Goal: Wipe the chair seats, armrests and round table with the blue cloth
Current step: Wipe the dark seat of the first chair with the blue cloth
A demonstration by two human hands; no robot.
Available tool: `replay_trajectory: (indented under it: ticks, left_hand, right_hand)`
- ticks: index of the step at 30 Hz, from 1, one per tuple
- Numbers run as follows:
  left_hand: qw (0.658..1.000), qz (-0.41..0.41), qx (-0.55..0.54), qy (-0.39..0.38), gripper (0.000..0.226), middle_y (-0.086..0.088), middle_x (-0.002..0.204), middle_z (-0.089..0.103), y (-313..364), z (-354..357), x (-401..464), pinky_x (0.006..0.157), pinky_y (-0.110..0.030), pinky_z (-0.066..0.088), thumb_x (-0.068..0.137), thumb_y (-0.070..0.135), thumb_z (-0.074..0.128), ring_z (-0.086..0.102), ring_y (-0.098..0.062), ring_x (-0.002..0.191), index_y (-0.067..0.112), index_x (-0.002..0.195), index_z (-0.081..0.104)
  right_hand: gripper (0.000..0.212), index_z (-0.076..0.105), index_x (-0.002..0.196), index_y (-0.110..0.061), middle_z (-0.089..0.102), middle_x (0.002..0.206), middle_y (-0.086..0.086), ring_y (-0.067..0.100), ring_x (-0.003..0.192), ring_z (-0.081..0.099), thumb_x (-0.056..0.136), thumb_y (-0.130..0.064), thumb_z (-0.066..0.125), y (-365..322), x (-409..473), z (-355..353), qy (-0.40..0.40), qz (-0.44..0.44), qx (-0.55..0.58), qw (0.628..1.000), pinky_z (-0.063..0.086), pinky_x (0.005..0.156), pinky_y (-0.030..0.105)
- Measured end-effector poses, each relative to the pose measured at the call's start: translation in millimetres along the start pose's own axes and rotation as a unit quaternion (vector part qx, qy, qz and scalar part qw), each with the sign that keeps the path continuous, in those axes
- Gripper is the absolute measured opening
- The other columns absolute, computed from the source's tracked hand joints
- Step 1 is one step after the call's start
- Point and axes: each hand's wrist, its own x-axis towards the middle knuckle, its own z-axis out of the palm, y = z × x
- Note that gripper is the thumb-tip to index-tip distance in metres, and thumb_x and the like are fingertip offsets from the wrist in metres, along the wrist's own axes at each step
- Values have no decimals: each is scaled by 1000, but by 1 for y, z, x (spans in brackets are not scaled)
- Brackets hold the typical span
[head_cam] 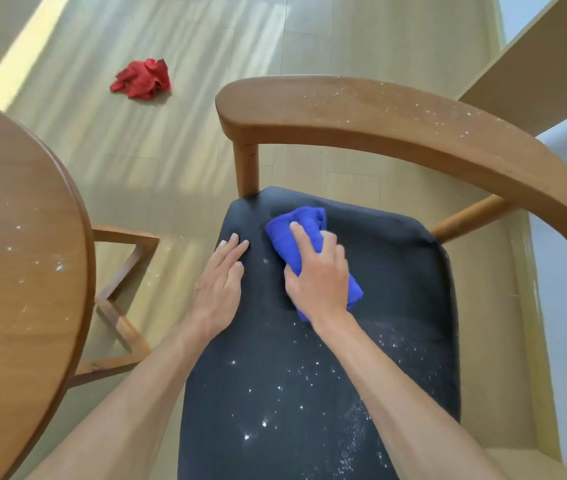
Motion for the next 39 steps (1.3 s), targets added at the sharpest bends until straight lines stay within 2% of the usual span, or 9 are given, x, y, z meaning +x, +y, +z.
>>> replay_trajectory:
  ticks: [6,10,15,20,24,28,31,34,39]
  left_hand:
    - [998,-32,-50,-18,45,17,155,27,8,-12,3,108,-12,7,105,20,22,15,3,143,24,145,41]
    - [1000,-17,-16,-12,44,19,156,23,9,-10,0,107,-9,4,105,19,23,11,6,143,25,147,37]
    - [999,13,36,-26,46,25,156,14,-2,-9,2,106,-10,4,104,21,26,4,12,140,29,149,31]
    - [993,36,110,-25,51,28,156,2,-8,0,0,107,-11,1,102,23,28,-7,18,134,31,152,19]
    - [984,51,167,-18,56,15,161,-3,-6,3,-3,112,-14,-3,102,20,31,-7,1,145,21,154,11]
    - [945,65,319,-24,66,-8,161,-12,2,12,-10,121,-38,4,100,28,32,-11,-22,148,7,153,-1]
    - [919,158,361,20,64,-17,160,11,14,15,-12,119,-49,17,95,24,46,9,-34,148,4,151,22]
    - [900,206,383,22,59,-18,156,24,22,29,-6,115,-52,25,93,29,34,23,-36,144,5,147,35]
    - [882,185,433,-8,66,-15,160,8,8,55,-5,119,-52,11,94,40,16,6,-32,148,10,152,18]
  right_hand:
    - [57,56,119,-31,58,98,8,22,63,35,65,-15,48,10,-150,2,-168,-337,23,926,37,55,31]
    - [52,58,112,-34,57,91,4,21,62,34,74,-3,43,31,-116,-9,-165,-463,-11,870,34,55,32]
    - [56,70,113,-27,64,99,15,30,65,52,62,-5,67,44,20,-27,-25,-316,-36,948,46,58,37]
    - [57,62,127,-23,56,116,18,36,81,52,72,-5,64,46,32,-25,-45,-132,-13,990,47,75,47]
    - [58,62,115,-24,60,100,15,30,65,49,61,-6,65,47,-95,-19,-116,-244,52,961,47,61,36]
    - [22,51,89,-28,47,68,-6,16,50,33,73,-25,66,83,-216,-26,-215,-385,-50,896,29,57,26]
    - [30,55,92,-33,45,75,-5,19,59,28,80,-7,46,104,-187,-40,-219,-454,-73,860,29,59,26]
    - [51,61,111,-36,58,96,5,25,66,44,71,-4,54,117,-99,-61,-202,-397,-55,894,40,61,31]
    - [55,68,120,-25,61,109,19,37,79,56,68,-8,74,140,9,-80,-117,-199,-93,969,44,68,43]
